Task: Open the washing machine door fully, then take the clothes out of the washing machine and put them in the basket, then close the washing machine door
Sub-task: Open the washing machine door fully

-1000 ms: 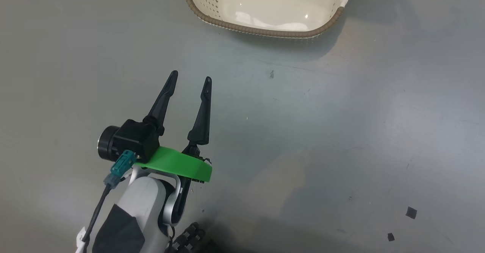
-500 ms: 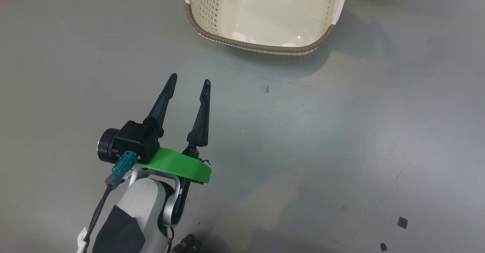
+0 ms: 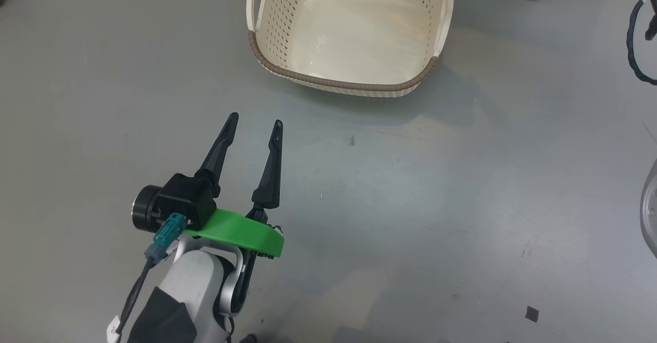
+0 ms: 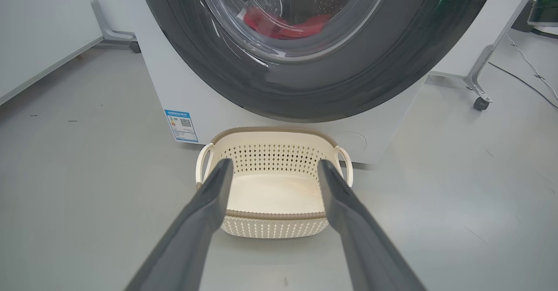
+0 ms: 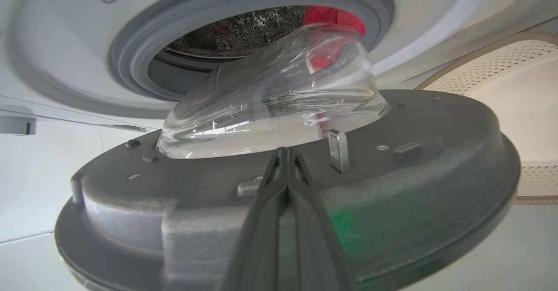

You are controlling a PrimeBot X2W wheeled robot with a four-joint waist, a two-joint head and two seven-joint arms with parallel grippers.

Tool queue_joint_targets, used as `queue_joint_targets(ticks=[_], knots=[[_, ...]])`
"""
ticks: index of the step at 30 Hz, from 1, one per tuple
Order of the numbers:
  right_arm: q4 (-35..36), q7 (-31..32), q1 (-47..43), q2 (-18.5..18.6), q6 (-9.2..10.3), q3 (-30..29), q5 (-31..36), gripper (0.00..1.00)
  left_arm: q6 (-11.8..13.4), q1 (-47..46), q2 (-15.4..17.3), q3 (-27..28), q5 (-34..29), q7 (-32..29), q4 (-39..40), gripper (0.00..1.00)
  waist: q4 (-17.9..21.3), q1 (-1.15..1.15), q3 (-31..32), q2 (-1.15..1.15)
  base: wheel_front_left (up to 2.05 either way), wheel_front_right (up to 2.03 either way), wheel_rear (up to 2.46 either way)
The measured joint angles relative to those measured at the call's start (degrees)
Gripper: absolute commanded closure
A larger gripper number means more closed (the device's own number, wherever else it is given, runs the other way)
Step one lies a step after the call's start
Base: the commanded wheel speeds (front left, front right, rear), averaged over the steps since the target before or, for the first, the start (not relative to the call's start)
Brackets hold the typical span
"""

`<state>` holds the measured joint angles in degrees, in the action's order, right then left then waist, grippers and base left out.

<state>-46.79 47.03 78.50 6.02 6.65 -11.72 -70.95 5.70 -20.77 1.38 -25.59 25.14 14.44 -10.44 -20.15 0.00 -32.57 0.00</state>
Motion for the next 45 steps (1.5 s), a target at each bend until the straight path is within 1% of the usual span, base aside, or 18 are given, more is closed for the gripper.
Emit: queue_joint_targets(ticks=[3,7,20,24,26,27,29,31,35,36,38,42,45], knots=[[-0.1,1.1,-0.4,-0.2,0.00,1.2,0.2,1.00,0.0,0.0,0.0,0.2,0.0,0.0,0.0,0.00,0.3,0.00,0.4,0.00,0.00,0.00,0.00],[-0.2,1.6,-1.0,-0.6,0.00,1.3,0.1,1.00,0.0,0.0,0.0,0.2,0.0,0.0,0.1,0.00,0.5,0.00,0.9,0.00,0.00,0.00,0.00],[0.4,0.9,-1.7,-0.8,-0.13,1.2,0.1,1.00,0.1,0.3,0.0,0.6,0.0,0.0,0.1,0.00,0.8,0.00,1.8,0.00,0.00,0.00,0.00],[1.5,-2.0,-3.0,-0.6,-2.47,1.1,1.1,1.00,0.1,0.4,0.0,1.2,-0.4,0.0,0.1,0.00,1.1,0.00,2.6,0.00,0.00,0.00,0.00],[2.4,-3.8,-3.5,0.3,-4.28,1.8,2.9,1.00,0.1,0.5,0.0,1.3,-0.7,0.0,0.1,0.00,1.4,0.00,3.1,0.00,0.00,0.00,0.00],[2.4,-3.8,-3.5,0.3,-4.28,1.8,2.9,1.00,0.1,0.5,0.0,1.3,-0.7,0.0,0.1,0.00,1.4,0.00,3.1,0.00,0.00,0.00,0.00],[3.0,-5.4,-4.3,1.5,-6.20,3.2,5.3,1.00,0.1,0.6,0.0,1.6,-1.2,0.0,0.1,0.00,1.6,0.00,3.6,0.00,0.00,0.00,0.00],[3.7,-7.1,-5.6,2.6,-8.51,5.0,7.9,1.00,0.1,0.7,0.0,1.8,-1.7,0.0,0.0,0.00,2.0,0.00,4.3,0.00,0.00,0.00,0.00],[4.8,-11.3,-8.2,3.7,-13.07,8.2,12.6,1.00,0.1,0.8,0.1,2.9,-2.6,0.0,-0.1,0.00,3.0,0.00,5.6,0.00,0.00,0.00,0.00],[5.3,-12.5,-8.8,4.2,-13.76,9.4,14.5,1.00,0.1,0.8,0.1,3.0,-3.0,0.0,-0.1,0.00,3.3,0.00,6.0,0.00,0.00,0.00,0.00],[6.1,-15.3,-10.3,5.6,-14.18,11.4,17.7,1.00,0.1,0.8,0.1,3.1,-4.1,0.0,-0.4,0.00,3.9,0.00,6.8,0.00,0.00,0.00,0.00],[8.5,-20.9,-13.3,8.0,-14.18,16.2,24.1,1.00,0.1,0.8,0.1,3.5,-4.9,0.0,-0.5,0.00,5.2,0.00,8.5,0.00,0.00,0.00,0.00],[10.1,-25.1,-15.4,8.7,-14.16,19.3,27.9,1.00,0.1,0.8,0.1,4.2,-5.0,0.0,-0.6,0.00,6.3,0.00,9.9,0.00,0.00,0.00,0.00]])
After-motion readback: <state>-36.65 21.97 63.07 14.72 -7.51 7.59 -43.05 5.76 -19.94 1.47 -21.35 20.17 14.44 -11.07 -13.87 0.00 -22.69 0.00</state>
